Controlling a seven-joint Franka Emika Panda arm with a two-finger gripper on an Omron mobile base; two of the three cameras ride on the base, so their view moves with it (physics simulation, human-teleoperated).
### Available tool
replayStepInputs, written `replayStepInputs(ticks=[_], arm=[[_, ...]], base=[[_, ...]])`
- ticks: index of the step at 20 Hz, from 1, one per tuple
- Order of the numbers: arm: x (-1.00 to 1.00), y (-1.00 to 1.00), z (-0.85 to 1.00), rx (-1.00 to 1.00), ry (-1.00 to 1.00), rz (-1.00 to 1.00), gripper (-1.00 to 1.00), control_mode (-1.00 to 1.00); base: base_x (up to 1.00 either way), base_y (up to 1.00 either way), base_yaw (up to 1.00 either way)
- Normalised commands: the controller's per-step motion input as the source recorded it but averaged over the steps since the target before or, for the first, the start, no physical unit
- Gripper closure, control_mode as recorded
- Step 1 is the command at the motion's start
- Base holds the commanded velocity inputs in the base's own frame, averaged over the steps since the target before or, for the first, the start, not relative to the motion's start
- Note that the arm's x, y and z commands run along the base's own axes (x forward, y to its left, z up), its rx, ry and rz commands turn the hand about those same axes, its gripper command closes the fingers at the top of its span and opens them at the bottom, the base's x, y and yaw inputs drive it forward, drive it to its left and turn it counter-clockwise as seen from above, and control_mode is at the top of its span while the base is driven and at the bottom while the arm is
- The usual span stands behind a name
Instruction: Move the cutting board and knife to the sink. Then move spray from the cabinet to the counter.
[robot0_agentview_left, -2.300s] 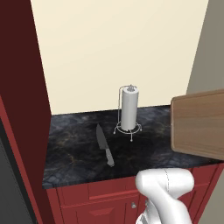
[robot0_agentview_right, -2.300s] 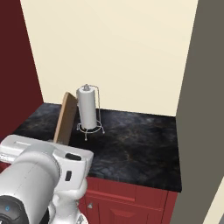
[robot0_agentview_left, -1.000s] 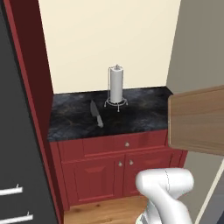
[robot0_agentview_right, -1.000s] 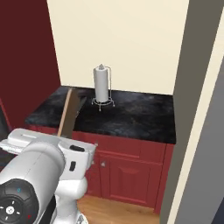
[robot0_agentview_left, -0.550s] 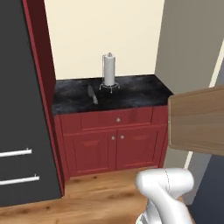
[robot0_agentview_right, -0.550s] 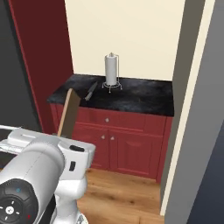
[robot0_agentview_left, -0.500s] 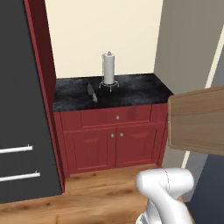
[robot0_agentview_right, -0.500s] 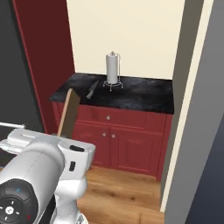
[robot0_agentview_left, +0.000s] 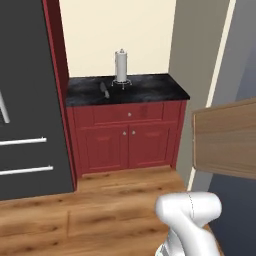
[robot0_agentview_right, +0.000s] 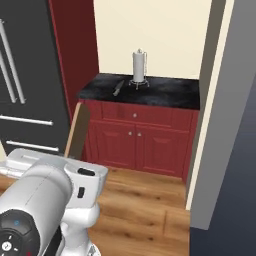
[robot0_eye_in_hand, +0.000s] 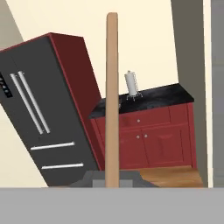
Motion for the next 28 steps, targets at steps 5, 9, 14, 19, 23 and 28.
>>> replayStepInputs(ticks=[5,9,14,19,23,28], arm=[[0.0,0.0,0.0,0.0,0.0,0.0,1.0,1.0],[0.0,0.0,0.0,0.0,0.0,0.0,1.0,1.0],[0.0,0.0,0.0,0.0,0.0,0.0,1.0,1.0],[0.0,0.0,0.0,0.0,0.0,0.0,1.0,1.0],[0.0,0.0,0.0,0.0,0.0,0.0,1.0,1.0],[0.0,0.0,0.0,0.0,0.0,0.0,1.0,1.0]], base=[[-0.43,0.37,0.16],[-0.05,0.38,0.27],[0.0,0.36,0.31],[0.12,0.36,0.37],[0.3,0.3,0.44],[0.3,0.21,0.49]])
